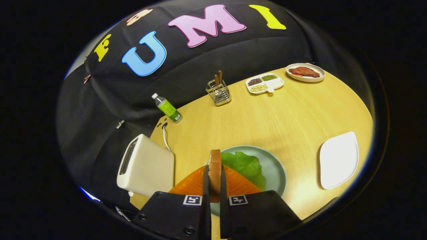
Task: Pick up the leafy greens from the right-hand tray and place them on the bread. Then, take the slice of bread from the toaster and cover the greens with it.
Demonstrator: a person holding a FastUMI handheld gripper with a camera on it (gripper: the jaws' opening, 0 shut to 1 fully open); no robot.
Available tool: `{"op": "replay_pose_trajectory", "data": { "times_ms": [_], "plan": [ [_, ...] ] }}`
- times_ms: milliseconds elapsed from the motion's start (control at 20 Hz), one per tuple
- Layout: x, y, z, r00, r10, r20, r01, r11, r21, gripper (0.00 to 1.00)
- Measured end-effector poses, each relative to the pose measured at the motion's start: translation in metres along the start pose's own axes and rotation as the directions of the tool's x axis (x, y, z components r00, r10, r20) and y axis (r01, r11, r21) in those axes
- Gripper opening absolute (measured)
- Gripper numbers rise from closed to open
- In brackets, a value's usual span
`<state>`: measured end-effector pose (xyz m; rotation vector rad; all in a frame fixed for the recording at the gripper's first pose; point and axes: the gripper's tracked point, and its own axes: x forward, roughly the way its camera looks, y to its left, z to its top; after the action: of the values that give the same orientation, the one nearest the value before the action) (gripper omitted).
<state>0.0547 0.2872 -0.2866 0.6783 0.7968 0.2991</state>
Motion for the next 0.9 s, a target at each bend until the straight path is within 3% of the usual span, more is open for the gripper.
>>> {"op": "replay_pose_trajectory", "data": {
  "times_ms": [250, 450, 550, 600, 900],
  "plan": [
    [0.013, -0.04, -0.017, 0.994, -0.095, -0.044, 0.091, 0.992, -0.091, 0.14],
    [0.018, -0.057, -0.025, 0.989, -0.129, -0.066, 0.12, 0.984, -0.129, 0.2],
    [0.018, -0.067, -0.024, 0.984, -0.168, -0.063, 0.158, 0.977, -0.143, 0.32],
    [0.018, -0.071, -0.025, 0.982, -0.179, -0.066, 0.168, 0.974, -0.149, 0.44],
    [0.016, -0.071, -0.023, 0.984, -0.17, -0.062, 0.157, 0.973, -0.172, 0.71]
  ]
}}
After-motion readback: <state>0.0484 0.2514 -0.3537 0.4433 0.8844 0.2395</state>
